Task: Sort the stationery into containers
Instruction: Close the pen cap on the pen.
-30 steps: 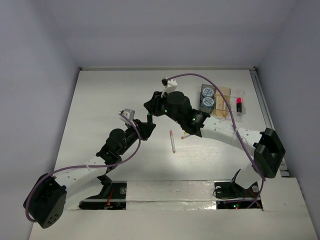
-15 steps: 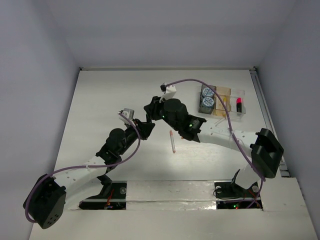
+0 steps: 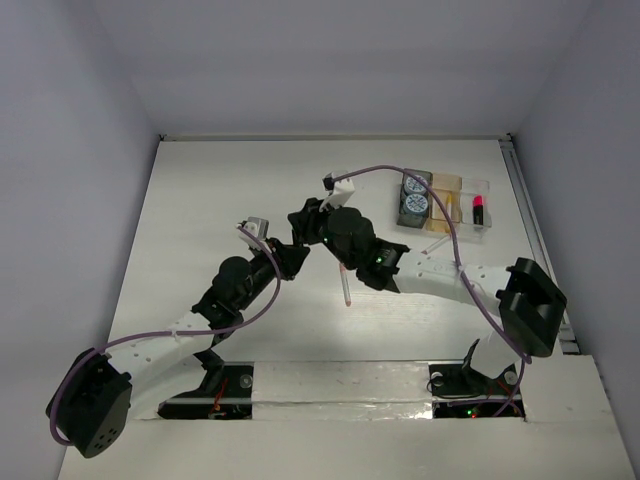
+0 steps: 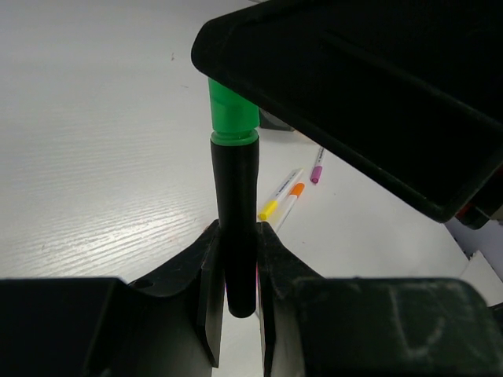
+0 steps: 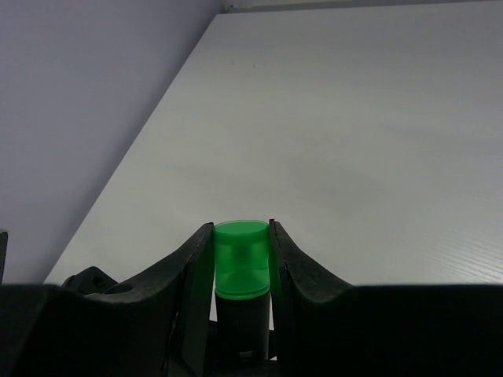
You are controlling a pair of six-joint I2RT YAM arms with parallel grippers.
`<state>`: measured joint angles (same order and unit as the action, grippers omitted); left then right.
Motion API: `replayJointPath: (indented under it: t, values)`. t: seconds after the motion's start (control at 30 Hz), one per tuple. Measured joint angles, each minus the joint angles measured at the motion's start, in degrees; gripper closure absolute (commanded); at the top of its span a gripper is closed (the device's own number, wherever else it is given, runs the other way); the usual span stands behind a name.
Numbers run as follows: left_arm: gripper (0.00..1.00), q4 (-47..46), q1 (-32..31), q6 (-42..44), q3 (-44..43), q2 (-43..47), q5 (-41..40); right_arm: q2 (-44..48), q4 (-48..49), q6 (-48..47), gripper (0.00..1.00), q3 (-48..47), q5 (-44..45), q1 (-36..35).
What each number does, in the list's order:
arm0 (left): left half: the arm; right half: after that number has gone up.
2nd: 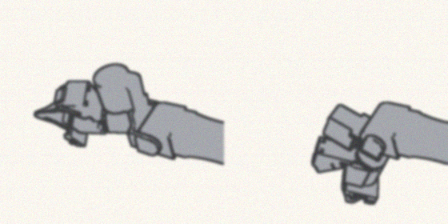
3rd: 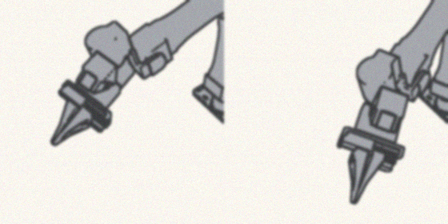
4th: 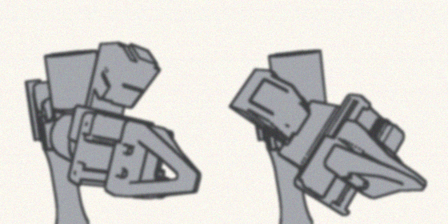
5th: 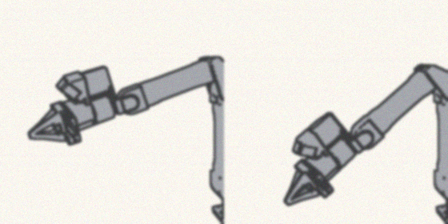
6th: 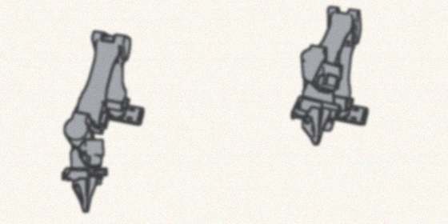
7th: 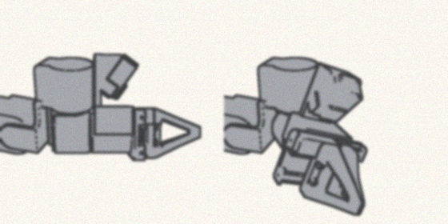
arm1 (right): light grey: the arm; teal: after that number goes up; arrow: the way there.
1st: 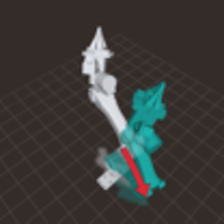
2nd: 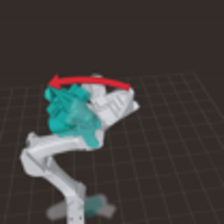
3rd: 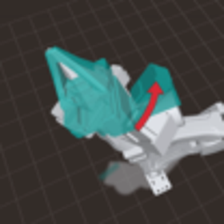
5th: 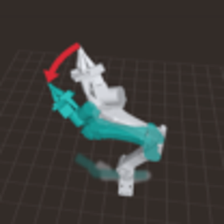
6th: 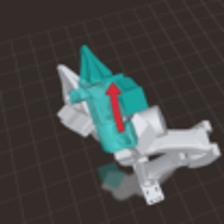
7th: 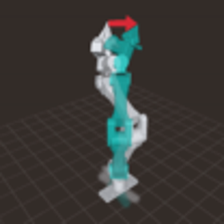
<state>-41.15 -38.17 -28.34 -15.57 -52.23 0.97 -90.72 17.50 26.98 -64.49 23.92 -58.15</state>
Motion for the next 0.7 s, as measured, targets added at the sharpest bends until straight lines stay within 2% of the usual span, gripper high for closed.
replayJointPath:
  t: [0.37, 0.7]
  values:
    - [1.00, 3.48, -0.39, 0.02, -0.39, 0.83, 0.76, 0.61, 7.54, -0.15, 1.00, 5.70, 3.15, -2.03]
    - [1.00, 8.09, -1.05, 1.53, -2.58, 3.04, 1.44, 4.00, 7.37, 1.14, 1.00, 7.37, -2.10, -1.97]
